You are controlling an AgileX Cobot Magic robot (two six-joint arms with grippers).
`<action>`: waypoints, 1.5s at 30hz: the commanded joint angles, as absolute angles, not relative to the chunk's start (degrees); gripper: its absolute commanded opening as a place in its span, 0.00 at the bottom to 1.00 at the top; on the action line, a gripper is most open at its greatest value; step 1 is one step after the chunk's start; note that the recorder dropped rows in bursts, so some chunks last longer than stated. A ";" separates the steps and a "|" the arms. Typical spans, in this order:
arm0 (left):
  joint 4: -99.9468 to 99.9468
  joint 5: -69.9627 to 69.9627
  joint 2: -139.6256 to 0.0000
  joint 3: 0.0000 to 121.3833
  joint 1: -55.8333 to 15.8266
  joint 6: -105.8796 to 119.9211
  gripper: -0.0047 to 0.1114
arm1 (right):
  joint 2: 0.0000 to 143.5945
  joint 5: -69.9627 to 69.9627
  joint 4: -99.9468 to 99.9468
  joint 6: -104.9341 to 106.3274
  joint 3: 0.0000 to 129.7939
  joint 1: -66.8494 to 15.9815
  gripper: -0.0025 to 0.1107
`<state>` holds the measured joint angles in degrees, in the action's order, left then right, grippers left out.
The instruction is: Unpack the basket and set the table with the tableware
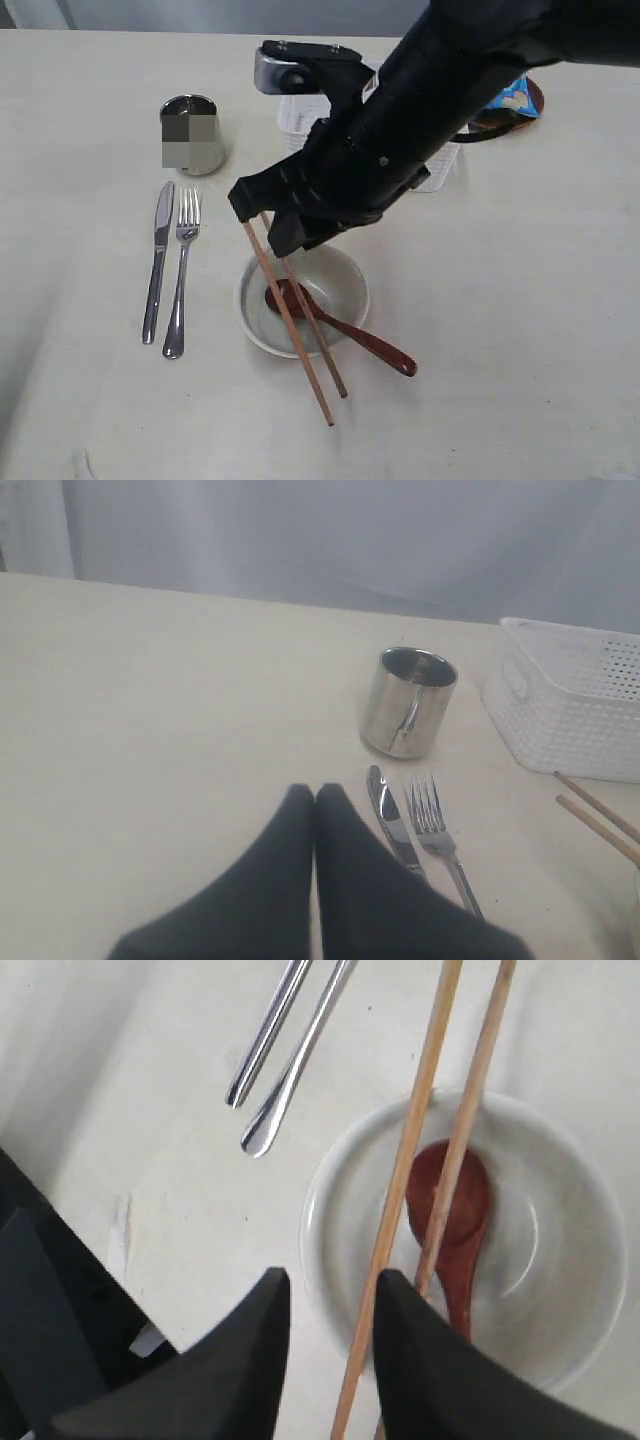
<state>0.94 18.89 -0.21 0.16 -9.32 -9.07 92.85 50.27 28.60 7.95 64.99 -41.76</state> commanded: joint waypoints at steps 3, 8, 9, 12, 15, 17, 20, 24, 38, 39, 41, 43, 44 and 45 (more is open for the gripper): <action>1.11 18.25 0.00 0.00 -9.26 -9.04 0.04 | 99.74 49.80 23.27 9.04 73.95 -41.76 0.28; 1.11 18.25 0.00 0.00 -9.26 -9.04 0.04 | 106.20 49.97 22.07 9.04 81.72 -41.76 0.23; 1.11 18.25 0.00 0.00 -9.26 -9.04 0.04 | 107.58 50.11 21.64 9.04 83.28 -41.76 0.19; 1.11 18.25 0.00 0.00 -9.26 -9.04 0.04 | 111.19 51.10 19.97 9.04 87.33 -41.76 0.09; 1.11 18.25 0.00 0.00 -9.26 -9.04 0.04 | 114.28 51.55 17.81 8.75 90.90 -41.76 0.05; 1.11 18.25 0.00 0.00 -9.26 -9.04 0.04 | 116.06 51.55 16.07 7.95 93.29 -41.76 0.05; 1.11 18.25 0.00 0.00 -9.26 -9.04 0.04 | 118.39 51.98 13.72 6.58 96.06 -41.76 0.05; 1.11 18.25 0.00 0.00 -9.26 -9.04 0.04 | 122.64 54.42 10.58 4.73 99.94 -41.76 0.05; 1.11 18.25 0.00 0.00 -9.26 -9.04 0.04 | 127.08 56.93 10.21 3.95 102.63 -41.76 0.05; 1.11 18.25 0.00 0.00 -9.26 -9.04 0.04 | 127.08 57.42 10.21 3.95 102.63 -41.76 0.05; 1.11 18.25 0.00 0.00 -9.26 -9.04 0.04 | 127.08 58.25 10.21 3.86 102.63 -41.76 0.05; 1.11 18.25 0.00 0.00 -9.26 -9.04 0.04 | 127.08 59.03 10.21 3.01 102.63 -41.76 0.05; 1.11 18.25 0.00 0.00 -9.26 -9.04 0.04 | 127.08 59.45 10.21 2.96 102.63 -41.76 0.05; 1.11 18.25 0.00 0.00 -9.26 -9.04 0.04 | 127.08 59.45 10.21 2.96 102.63 -41.76 0.05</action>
